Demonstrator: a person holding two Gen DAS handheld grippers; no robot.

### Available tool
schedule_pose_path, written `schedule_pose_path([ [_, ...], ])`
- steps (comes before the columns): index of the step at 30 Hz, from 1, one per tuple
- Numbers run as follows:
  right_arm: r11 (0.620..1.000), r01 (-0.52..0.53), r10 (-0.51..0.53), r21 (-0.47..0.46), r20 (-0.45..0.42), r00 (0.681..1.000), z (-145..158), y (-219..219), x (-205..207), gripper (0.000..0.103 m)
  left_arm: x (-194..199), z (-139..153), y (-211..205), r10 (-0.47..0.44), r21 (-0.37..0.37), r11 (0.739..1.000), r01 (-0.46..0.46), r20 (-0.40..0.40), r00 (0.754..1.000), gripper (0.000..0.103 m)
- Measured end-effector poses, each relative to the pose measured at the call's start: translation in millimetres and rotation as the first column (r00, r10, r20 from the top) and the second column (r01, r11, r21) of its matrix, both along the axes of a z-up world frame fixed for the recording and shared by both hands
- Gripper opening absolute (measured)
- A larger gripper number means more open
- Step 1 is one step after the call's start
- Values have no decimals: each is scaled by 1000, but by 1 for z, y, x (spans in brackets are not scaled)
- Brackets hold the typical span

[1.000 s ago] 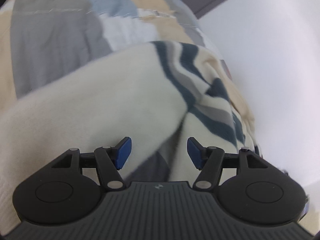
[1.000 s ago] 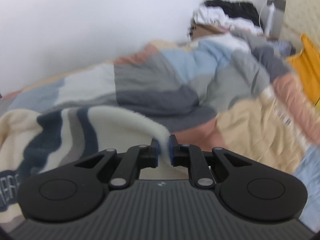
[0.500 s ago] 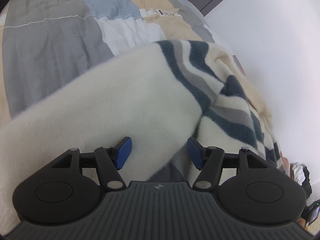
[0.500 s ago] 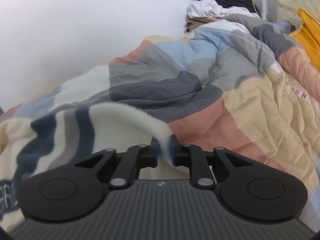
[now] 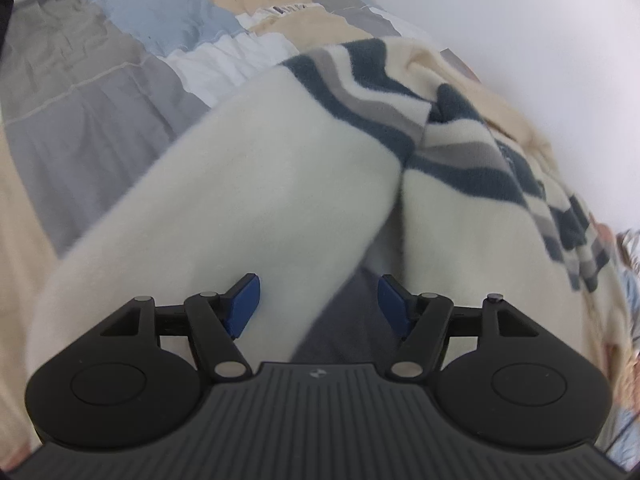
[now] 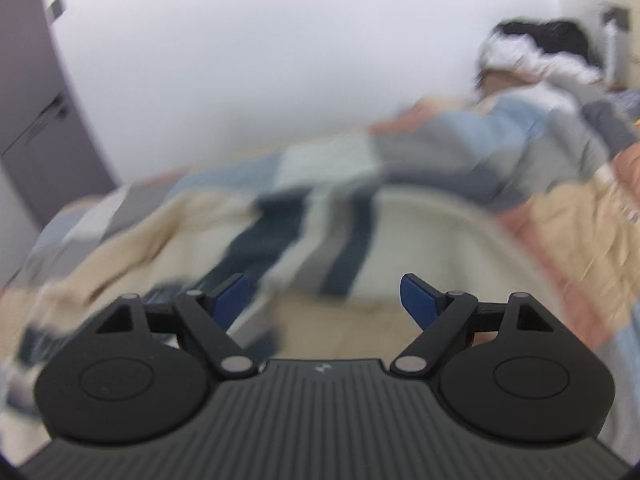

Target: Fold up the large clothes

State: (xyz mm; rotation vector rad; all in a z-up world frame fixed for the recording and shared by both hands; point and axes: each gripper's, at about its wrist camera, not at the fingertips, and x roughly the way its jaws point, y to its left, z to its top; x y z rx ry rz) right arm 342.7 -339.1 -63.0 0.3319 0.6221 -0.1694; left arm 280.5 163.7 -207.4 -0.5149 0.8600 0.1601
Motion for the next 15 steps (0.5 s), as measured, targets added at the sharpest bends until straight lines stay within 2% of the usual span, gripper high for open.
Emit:
schedule_pose_path([
  [4, 988, -139, 142, 67, -47, 989, -5, 54, -29, 85, -8, 7, -9, -8, 111, 994, 9, -5, 1000, 71],
  [7, 971, -181, 194, 156, -71, 978, -21, 83, -49, 85, -11, 13, -20, -10, 257, 966, 11, -7, 1000, 76],
  [9, 957, -186, 210, 223, -86, 974, -38, 96, -57, 85, -14, 16, -25, -22, 327, 945, 20, 2, 1000, 77],
  [11, 949, -182, 218, 257, -119, 969, -58, 107, -61, 85, -12, 14, -26, -24, 360, 932, 24, -6, 1000, 80],
  [15, 936, -197, 260, 293, -196, 945, -84, 120, -57, 85, -1, -7, -23, -17, 383, 923, 43, -70, 997, 82],
])
